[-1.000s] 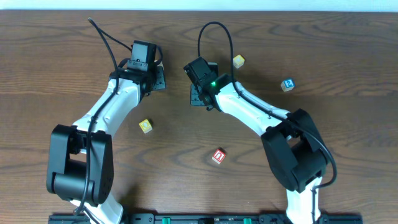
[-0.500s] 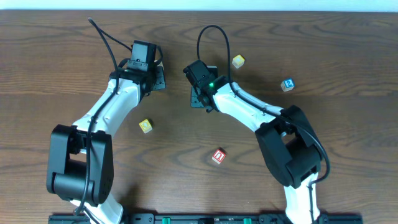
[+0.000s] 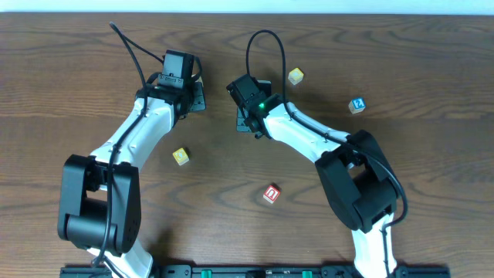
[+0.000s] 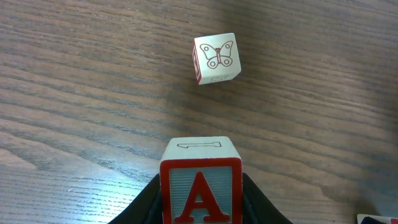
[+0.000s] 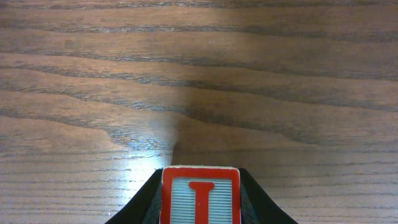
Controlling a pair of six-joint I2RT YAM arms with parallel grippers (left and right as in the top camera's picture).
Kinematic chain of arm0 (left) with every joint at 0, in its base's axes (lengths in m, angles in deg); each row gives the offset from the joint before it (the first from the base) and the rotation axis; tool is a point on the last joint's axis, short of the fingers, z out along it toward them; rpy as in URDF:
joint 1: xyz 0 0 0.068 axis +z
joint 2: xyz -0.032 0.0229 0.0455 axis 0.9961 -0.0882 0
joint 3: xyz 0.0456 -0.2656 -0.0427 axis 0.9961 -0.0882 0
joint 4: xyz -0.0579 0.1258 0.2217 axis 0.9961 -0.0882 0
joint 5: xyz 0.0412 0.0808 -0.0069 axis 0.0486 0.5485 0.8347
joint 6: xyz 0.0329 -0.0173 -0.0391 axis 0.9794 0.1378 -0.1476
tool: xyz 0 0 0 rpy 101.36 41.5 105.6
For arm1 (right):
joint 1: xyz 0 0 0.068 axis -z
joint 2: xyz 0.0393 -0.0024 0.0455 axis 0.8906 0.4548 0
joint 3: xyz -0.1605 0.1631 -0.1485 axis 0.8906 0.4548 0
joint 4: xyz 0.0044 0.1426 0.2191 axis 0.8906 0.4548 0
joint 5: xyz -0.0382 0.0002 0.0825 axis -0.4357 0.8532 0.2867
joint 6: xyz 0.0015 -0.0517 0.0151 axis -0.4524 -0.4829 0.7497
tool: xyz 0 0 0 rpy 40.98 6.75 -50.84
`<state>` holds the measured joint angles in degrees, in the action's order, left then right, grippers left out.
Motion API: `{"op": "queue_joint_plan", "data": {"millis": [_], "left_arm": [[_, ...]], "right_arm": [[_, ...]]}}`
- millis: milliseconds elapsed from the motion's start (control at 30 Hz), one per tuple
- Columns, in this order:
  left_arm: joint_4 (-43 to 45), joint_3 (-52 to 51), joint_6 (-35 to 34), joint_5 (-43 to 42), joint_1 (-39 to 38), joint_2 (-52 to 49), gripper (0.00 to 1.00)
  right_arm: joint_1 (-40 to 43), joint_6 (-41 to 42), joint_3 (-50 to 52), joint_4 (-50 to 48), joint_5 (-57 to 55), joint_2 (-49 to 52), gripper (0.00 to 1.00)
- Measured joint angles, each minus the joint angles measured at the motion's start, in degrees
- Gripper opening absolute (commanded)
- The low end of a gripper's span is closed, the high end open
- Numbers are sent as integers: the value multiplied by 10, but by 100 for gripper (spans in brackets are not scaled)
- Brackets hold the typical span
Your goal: Spell out Ai2
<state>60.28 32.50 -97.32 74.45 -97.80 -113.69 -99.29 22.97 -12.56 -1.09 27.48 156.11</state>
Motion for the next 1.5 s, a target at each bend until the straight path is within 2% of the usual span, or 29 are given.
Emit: {"op": "queue_joint_plan", "data": {"millis": [167,300,467,700,900,1000,1100,1267,1500], "left_arm": [[2,0,0,0,0,0,6],[2,0,0,0,0,0,6],[2,0,0,0,0,0,5],[2,0,0,0,0,0,6],[2,0,0,0,0,0,6],[2,0,0,0,0,0,6],[2,0,0,0,0,0,6],[2,0,0,0,0,0,6],[2,0,0,0,0,0,6]], "right_arm": [[0,0,0,-2,-2,0,2],[0,0,0,-4,-3,1,26],[0,2,0,-4,-3,1,38],[0,2,0,0,-4,10,43],[0,4,0,-4,-4,10,57],[0,4,0,-12,-3,10,71],[0,-7,0,-16,-4,10,73],[0,-39,-32,-2,-4,10,90],[5,-66,-172,99,-17,10,91]]}}
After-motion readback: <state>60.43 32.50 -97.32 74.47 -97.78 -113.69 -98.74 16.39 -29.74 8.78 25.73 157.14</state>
